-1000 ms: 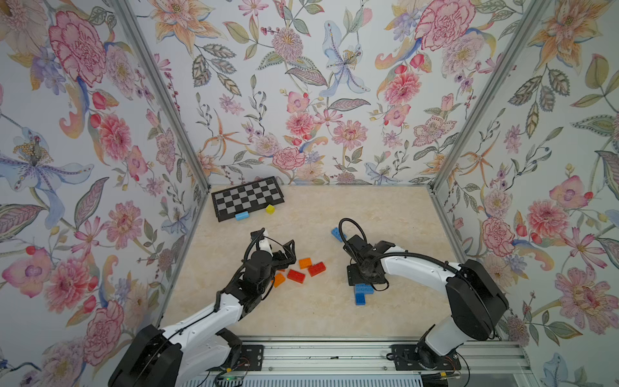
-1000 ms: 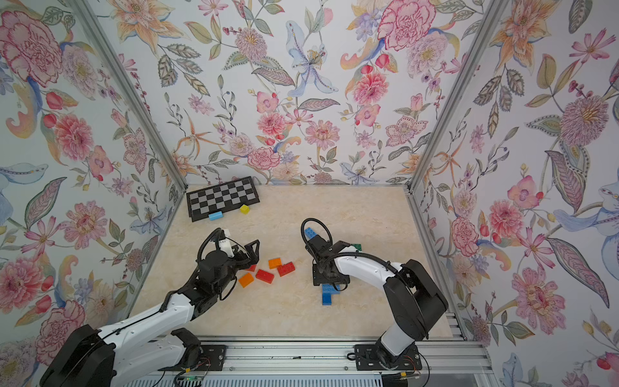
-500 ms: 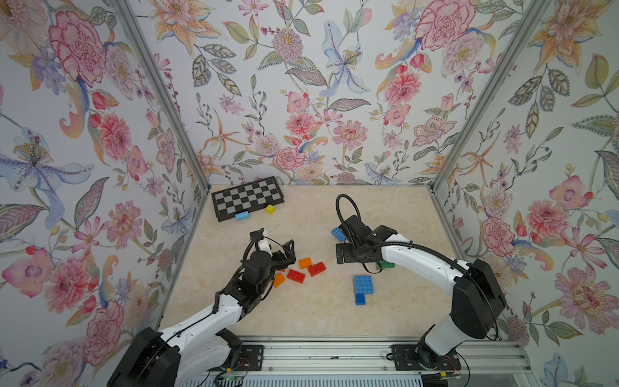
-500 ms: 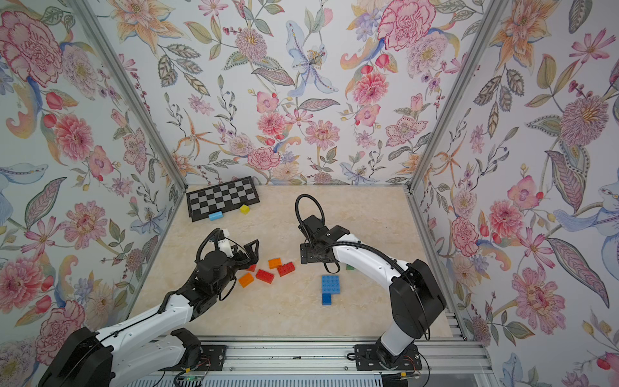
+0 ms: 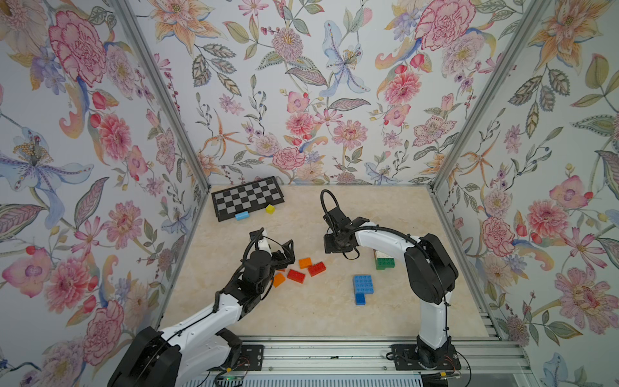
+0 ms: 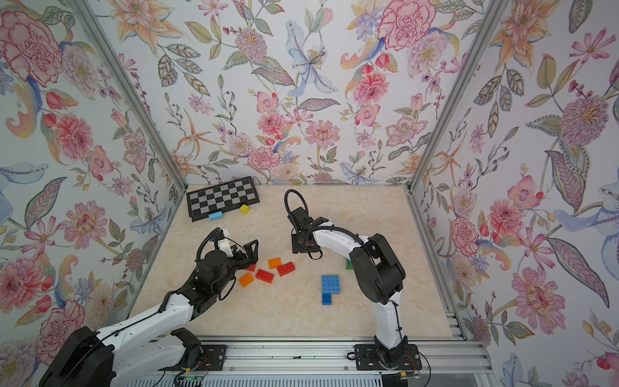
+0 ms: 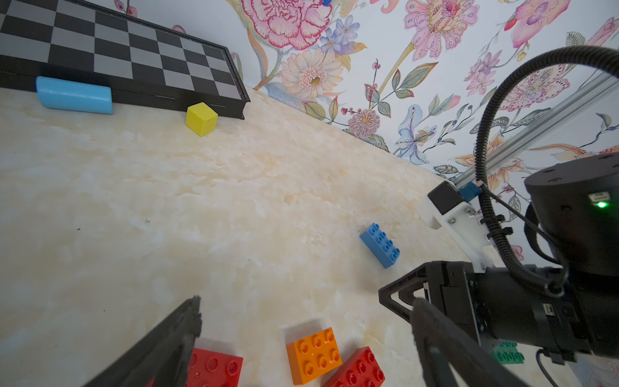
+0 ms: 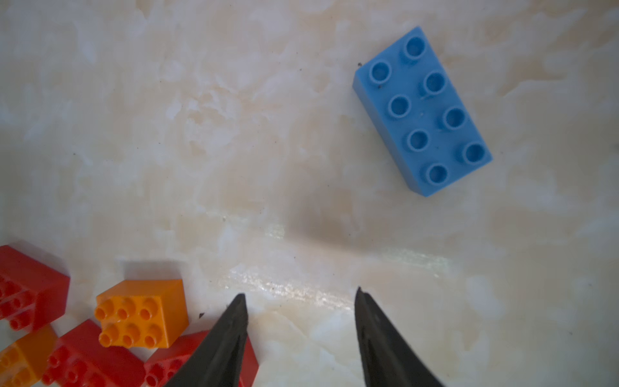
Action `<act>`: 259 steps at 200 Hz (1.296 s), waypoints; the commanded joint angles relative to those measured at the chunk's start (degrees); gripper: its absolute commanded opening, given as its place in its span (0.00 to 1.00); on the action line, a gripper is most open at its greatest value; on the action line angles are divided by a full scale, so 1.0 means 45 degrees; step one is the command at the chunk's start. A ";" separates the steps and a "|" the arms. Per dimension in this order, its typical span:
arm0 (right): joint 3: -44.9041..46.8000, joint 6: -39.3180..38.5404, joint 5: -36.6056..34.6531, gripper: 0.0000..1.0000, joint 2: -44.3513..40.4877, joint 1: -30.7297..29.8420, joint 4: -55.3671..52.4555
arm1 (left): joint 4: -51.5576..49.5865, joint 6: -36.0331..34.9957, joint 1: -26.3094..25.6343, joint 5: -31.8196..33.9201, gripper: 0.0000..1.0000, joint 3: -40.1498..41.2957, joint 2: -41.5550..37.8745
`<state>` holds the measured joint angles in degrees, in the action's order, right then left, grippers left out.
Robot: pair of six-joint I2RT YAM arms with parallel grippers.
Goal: Assemble a rectangle with lego
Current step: Adjust the lego brick at the center of the board, then pick up the lego brick from the center of the board.
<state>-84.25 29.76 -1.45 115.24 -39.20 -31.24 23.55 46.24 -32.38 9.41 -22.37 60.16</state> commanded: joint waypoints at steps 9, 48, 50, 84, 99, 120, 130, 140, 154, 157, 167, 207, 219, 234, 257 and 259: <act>-0.0447 -0.0009 0.0624 0.54 0.0655 0.0355 0.0335 | -0.0187 -0.0236 0.0241 0.0215 0.99 -0.0204 0.0128; -0.0742 -0.0282 0.0629 0.56 0.1296 0.0949 0.0740 | -0.0082 -0.0233 0.0281 0.0119 0.99 -0.0204 0.0368; -0.0773 -0.0308 0.0624 0.56 0.1337 0.0970 0.0764 | -0.0079 -0.0226 0.0282 0.0117 0.99 -0.0204 0.0378; -0.1263 -0.0248 0.0290 0.57 0.1886 0.1351 0.0809 | 0.0016 -0.0187 0.0311 0.0024 0.99 -0.0203 0.0519; -0.1355 -0.0250 0.0036 0.59 0.1967 0.1524 0.0810 | 0.0020 -0.0197 0.0301 0.0030 0.99 -0.0185 0.0519; -0.1511 -0.0273 -0.0276 0.66 0.1964 0.1746 0.0794 | 0.0016 -0.0217 0.0335 0.0031 0.99 -0.0204 0.0558; -0.1560 -0.0241 -0.0248 0.70 0.1953 0.1842 0.0791 | 0.0020 -0.0236 0.0357 0.0009 0.99 -0.0222 0.0577; -0.1598 -0.0236 -0.0263 0.75 0.1933 0.1875 0.0791 | 0.0006 -0.0236 0.0375 0.0012 0.99 -0.0224 0.0602; -0.1641 -0.0208 -0.0398 0.84 0.1983 0.1874 0.0791 | 0.0010 -0.0236 0.0399 -0.0016 0.99 -0.0204 0.0630; -0.1665 -0.0224 -0.0417 0.85 0.1995 0.1868 0.0791 | 0.0017 -0.0236 0.0409 -0.0020 0.99 -0.0205 0.0634; -0.1770 -0.0251 -0.0577 0.88 0.2082 0.1869 0.0792 | 0.0007 -0.0256 0.0439 -0.0057 0.99 -0.0207 0.0681; -0.2465 -0.0451 -0.1406 0.90 0.2740 0.1836 0.0657 | 0.0006 -0.0285 0.0534 -0.0113 0.99 -0.0214 0.0733; -0.2779 -0.0534 -0.1585 0.88 0.2994 0.1836 0.0555 | 0.0019 -0.0314 0.0554 -0.0127 0.99 -0.0222 0.0781; -0.3204 -0.0644 -0.1686 0.82 0.3329 0.1802 0.0350 | 0.0060 -0.0296 0.0570 -0.0154 0.99 -0.0224 0.0827; -0.3777 -0.0702 -0.1836 0.77 0.3719 0.1698 0.0093 | 0.0090 -0.0275 0.0614 -0.0227 0.99 -0.0205 0.0889; -0.3827 -0.0711 -0.1877 0.76 0.3759 0.1689 0.0050 | 0.0087 -0.0275 0.0628 -0.0233 0.99 -0.0195 0.0889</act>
<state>-98.80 27.35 -7.84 129.27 -30.87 -28.01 23.64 45.80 -30.48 9.17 -22.37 63.59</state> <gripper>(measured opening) 0.778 0.989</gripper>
